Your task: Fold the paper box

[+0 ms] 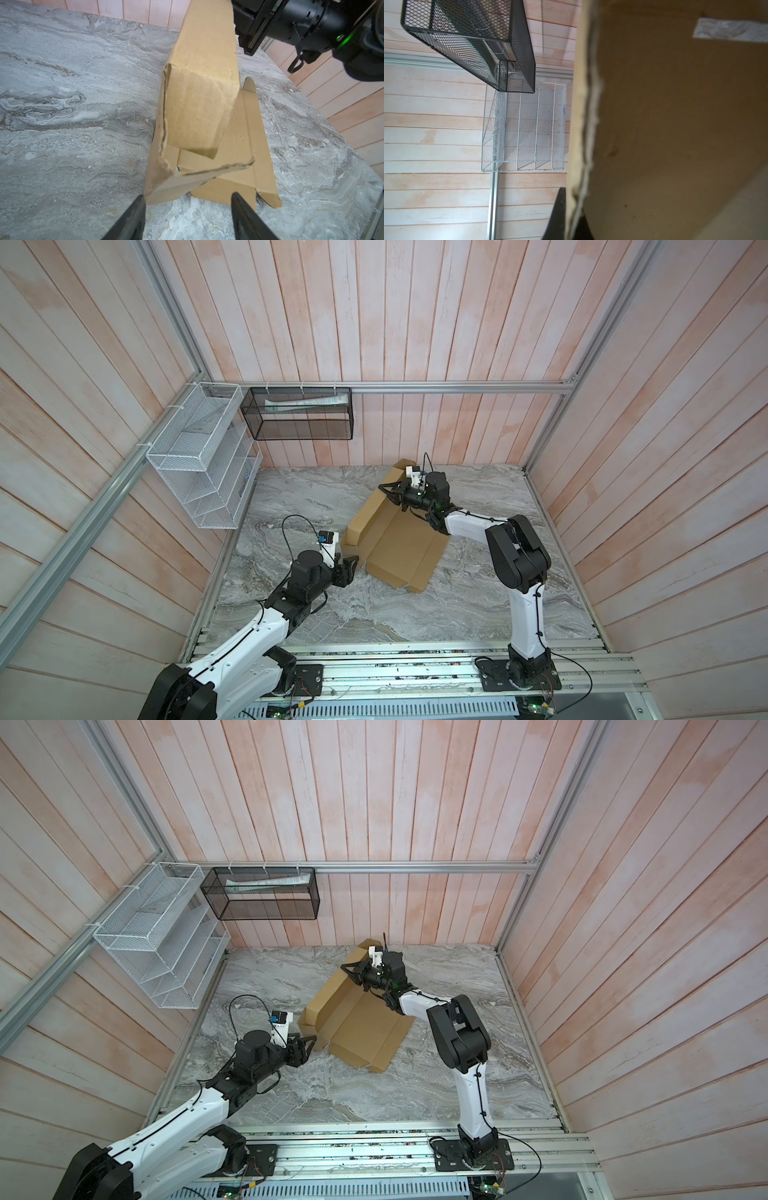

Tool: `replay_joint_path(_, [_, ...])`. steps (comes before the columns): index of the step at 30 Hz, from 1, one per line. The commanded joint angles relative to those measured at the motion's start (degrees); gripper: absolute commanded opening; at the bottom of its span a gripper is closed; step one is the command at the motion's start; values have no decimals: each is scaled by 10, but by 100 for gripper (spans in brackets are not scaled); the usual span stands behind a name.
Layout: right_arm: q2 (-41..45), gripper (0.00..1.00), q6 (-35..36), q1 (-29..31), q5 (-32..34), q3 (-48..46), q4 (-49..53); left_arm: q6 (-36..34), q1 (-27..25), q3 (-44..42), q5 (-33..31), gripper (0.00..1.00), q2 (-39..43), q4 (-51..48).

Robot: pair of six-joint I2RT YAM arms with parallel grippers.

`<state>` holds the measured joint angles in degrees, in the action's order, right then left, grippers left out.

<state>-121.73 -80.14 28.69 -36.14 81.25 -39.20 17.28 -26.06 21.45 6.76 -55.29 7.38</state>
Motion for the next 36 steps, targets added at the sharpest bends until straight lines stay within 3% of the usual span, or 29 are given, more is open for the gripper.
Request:
replay_joint_path(1, [-7, 0, 23, -3, -6, 15, 11, 7, -2, -10, -8, 66, -2, -9])
replay_joint_path(18, [-19, 0, 21, -4, -8, -5, -27, 48, -2, -31, 3, 64, 2, -10])
replay_joint_path(36, [-32, 0, 12, -7, 0, -39, -63, 80, -4, -8, 31, 58, -67, 16])
